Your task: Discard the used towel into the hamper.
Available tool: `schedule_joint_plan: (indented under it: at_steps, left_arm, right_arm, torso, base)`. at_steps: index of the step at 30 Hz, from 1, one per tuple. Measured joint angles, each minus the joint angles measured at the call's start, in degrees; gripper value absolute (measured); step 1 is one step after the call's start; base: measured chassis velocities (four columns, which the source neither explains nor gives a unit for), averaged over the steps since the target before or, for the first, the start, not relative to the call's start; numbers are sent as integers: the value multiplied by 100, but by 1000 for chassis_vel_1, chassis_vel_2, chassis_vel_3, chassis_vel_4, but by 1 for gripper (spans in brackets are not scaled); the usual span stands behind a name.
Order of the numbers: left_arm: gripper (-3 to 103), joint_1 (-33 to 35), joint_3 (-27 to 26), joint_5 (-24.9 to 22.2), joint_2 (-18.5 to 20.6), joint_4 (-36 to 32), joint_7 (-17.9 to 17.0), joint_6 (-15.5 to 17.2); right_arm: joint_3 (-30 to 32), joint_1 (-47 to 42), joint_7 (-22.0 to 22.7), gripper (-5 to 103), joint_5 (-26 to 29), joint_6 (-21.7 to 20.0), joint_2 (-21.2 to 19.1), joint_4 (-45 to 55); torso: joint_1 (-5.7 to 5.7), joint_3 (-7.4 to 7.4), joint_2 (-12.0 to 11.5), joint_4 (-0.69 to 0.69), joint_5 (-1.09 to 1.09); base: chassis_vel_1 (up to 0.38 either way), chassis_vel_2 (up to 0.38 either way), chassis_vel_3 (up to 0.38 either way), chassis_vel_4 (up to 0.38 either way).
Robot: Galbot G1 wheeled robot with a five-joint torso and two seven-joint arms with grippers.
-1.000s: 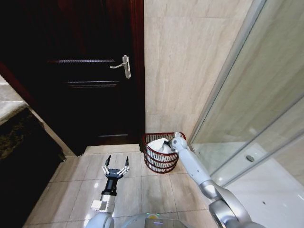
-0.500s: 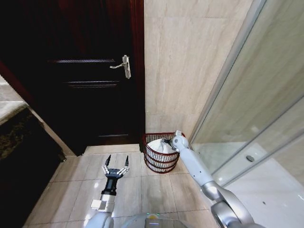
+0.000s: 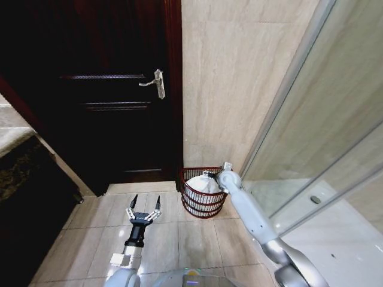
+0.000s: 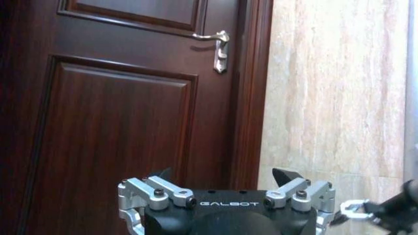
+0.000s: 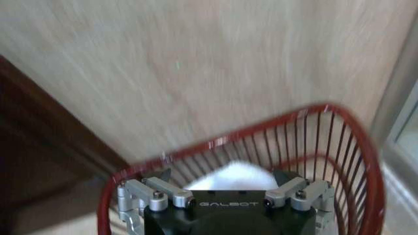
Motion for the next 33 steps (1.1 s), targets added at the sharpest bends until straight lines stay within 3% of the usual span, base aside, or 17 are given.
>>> schedule_joint_plan:
  at_steps: [1,2,5,6,7,9,11,12,14,15,18,24,26,31,33]
  left_arm:
    - [100,-21,-11,-11,-21,0,-45,6]
    - [100,-21,-11,-11,-21,0,-45,6]
    - [100,-44,-8,-14,-44,27,-147,54]
    - [100,-44,-8,-14,-44,27,-147,54]
    - [100,-63,10,-17,-54,67,-277,96]
    - [100,-74,14,-27,-57,85,-355,129]
    - [100,-87,0,-79,-41,86,-434,229]
    - [100,-87,0,-79,-41,86,-434,229]
    - [100,-108,0,-147,16,46,-468,376]
    - [100,-108,0,-147,16,46,-468,376]
    - [100,-118,54,-179,160,-33,-535,571]
    - [100,-126,64,-144,242,-72,-471,697]
    - [100,-141,111,-146,181,-87,-406,818]
    - [100,-144,159,-171,44,-217,-324,1026]
    - [100,-145,115,-190,37,-348,-202,1171]
  right_arm:
    - [19,-219,-108,100,-274,442,-143,332]
    - [19,-219,-108,100,-274,442,-143,332]
    - [39,-657,-416,100,-1123,1312,-352,676]
    - [39,-657,-416,100,-1123,1312,-352,676]
    - [136,-1018,-677,100,-1682,1699,-476,897]
    - [219,-1249,-845,100,-1989,1900,-545,1042]
    - [414,-1783,-1277,100,-2778,2440,-650,1342]
    - [414,-1783,-1277,100,-2778,2440,-650,1342]
    - [678,-2224,-1669,100,-3593,2946,-630,1531]
    - [678,-2224,-1669,100,-3593,2946,-630,1531]
    - [1147,-2850,-2021,100,-4327,3491,-482,1801]
    - [2085,-3861,-2605,100,-4657,3696,-238,2389]
    - [2618,-4355,-3073,100,-4690,3701,20,2742]
    - [3020,-4829,-3547,100,-4882,3780,371,3037]
    - [3214,-5209,-3856,100,-5079,3924,732,3272]
  torso:
    - [0,0,0,0,-1]
    - [0,0,0,0,-1]
    - [0,0,0,-1,1]
    - [0,0,0,-1,1]
    - [0,0,0,-1,0]
    - [0,0,0,-1,0]
    - [0,-1,0,-2,0]
    - [0,-1,0,-2,0]
    - [0,0,0,0,-1]
    - [0,0,0,0,-1]
    - [0,0,0,0,0]
    - [-1,0,0,-1,-2]
    - [-1,-1,1,-2,-1]
    - [-1,0,1,0,-1]
    - [-1,0,1,-1,0]
  base:
    - [0,0,0,0]
    - [0,0,0,0]
    - [0,0,0,0]
    - [0,0,0,0]
    - [0,0,0,0]
    - [0,0,0,0]
    - [0,0,0,0]
    - [0,0,0,0]
    - [0,0,0,0]
    - [0,0,0,0]
    - [0,0,0,0]
    - [0,0,0,0]
    - [0,0,0,0]
    - [0,0,0,0]
    - [0,0,0,0]
